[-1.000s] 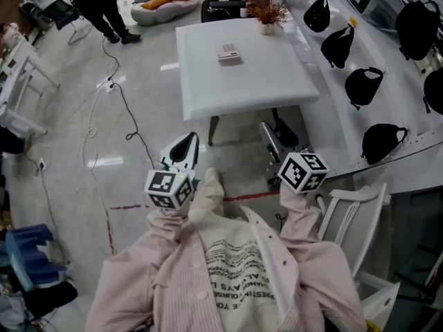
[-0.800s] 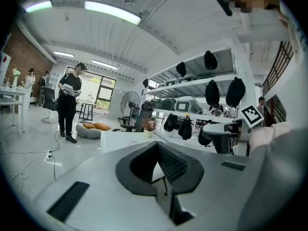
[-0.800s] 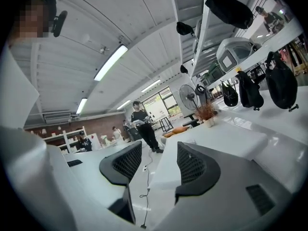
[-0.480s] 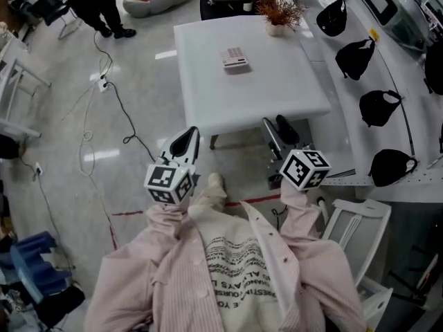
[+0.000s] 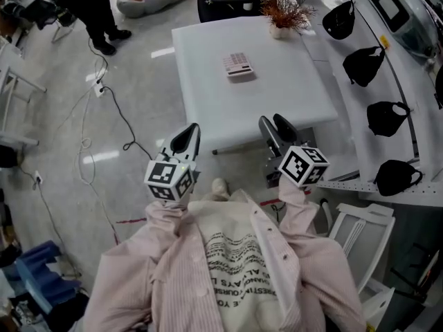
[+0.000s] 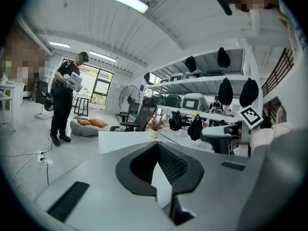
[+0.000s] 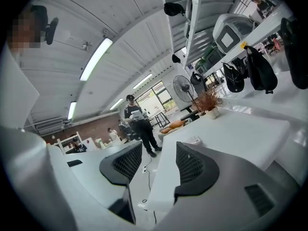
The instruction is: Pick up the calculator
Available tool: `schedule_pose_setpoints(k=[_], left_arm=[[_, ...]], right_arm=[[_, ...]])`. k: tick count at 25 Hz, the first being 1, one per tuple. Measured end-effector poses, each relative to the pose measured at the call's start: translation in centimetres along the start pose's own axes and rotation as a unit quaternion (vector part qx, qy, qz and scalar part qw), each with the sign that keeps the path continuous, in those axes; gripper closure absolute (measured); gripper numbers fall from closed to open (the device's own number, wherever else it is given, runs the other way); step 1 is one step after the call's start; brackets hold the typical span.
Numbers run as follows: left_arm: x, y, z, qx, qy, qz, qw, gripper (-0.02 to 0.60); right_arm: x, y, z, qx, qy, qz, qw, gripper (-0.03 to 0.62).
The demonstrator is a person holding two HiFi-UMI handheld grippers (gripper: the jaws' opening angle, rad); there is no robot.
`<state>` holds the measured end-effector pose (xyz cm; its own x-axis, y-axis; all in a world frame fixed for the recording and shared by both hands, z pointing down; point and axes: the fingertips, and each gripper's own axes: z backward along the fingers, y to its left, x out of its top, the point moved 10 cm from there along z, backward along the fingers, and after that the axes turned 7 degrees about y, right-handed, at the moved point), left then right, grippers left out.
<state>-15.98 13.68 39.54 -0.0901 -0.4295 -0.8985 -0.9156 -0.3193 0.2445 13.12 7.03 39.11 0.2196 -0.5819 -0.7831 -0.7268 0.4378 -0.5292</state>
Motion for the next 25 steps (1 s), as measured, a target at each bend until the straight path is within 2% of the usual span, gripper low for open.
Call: schedule_pose_setpoints(k=[14,25], left_arm=[[0.5,2.5,-4.3,-0.006,0.019,0.013,0.9997,0.58],[1.3,5.7,-12.0,0.0,0.063,0.037,0.9973,0.58]], right_arm=[[0.3,-2.8,-4.8,-0.004,0.015,-0.064,0.998,0.396],[2.2,-8.1,-12.9,-0.011,0.057,-0.129,0.99,0.396]])
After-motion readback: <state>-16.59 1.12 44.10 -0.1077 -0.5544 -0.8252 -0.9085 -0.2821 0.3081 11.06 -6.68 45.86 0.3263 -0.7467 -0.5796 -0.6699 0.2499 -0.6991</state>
